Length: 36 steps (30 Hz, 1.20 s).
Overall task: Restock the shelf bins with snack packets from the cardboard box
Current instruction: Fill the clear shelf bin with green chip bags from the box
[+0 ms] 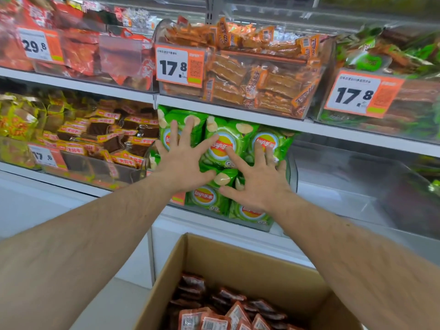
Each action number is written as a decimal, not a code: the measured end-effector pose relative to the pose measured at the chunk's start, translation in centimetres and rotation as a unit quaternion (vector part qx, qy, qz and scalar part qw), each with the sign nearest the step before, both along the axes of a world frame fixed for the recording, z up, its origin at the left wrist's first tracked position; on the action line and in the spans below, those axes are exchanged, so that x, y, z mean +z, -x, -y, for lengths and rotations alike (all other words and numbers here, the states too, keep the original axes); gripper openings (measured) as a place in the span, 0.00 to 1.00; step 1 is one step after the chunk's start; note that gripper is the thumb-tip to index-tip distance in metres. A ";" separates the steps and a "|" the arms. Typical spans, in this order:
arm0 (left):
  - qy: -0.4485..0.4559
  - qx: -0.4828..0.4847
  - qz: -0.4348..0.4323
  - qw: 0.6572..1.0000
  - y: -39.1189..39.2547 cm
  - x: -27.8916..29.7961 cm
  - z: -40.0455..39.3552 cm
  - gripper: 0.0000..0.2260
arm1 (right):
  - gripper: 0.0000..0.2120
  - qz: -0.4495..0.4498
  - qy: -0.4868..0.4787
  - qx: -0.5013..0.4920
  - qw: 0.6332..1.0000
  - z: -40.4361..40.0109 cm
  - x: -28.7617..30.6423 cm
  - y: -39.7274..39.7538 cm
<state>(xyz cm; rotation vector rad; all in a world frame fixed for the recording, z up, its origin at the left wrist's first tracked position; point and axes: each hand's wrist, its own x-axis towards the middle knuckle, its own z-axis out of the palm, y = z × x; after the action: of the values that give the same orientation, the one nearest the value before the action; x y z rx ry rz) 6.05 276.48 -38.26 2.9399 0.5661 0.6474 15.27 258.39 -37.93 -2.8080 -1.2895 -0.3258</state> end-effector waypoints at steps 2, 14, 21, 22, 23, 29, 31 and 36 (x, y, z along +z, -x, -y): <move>-0.003 -0.002 0.020 1.000 0.5 0.1 1.2 0.39 | 0.40 0.012 -0.015 0.011 1.000 1.3 0.3 0.7; -0.020 -0.172 0.029 0.985 -1.9 -3.2 17.1 0.35 | 0.31 0.003 -0.111 -0.220 0.969 20.6 -3.2 -0.5; -0.170 -0.172 -0.054 0.969 -6.1 -5.3 20.9 0.29 | 0.29 -0.118 -0.196 -0.188 0.955 22.4 -5.4 -3.5; -0.182 -0.167 -0.045 0.968 -6.7 -5.5 21.0 0.27 | 0.29 -0.120 -0.210 -0.176 0.954 22.2 -5.3 -3.6; -0.188 -0.160 -0.030 0.969 -7.2 -5.4 20.9 0.26 | 0.30 -0.122 -0.221 -0.164 0.954 22.1 -5.1 -3.7; -0.181 -0.140 0.064 0.971 -7.5 -4.0 20.0 0.23 | 0.29 -0.130 -0.260 -0.136 0.947 22.3 -3.0 -2.6; -0.200 -0.153 0.083 0.964 -6.6 -4.9 19.5 0.25 | 0.28 -0.129 -0.239 -0.151 0.951 22.2 -3.0 -1.4; -0.165 -0.148 0.038 0.974 -4.2 -6.1 20.4 0.22 | 0.25 -0.133 -0.172 -0.194 0.957 22.0 -3.5 1.1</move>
<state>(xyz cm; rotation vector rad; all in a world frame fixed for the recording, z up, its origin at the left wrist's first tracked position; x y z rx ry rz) 10.28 256.10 -44.39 3.1842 0.0047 0.8850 14.13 236.40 -41.42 -2.6628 -0.5607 -0.1517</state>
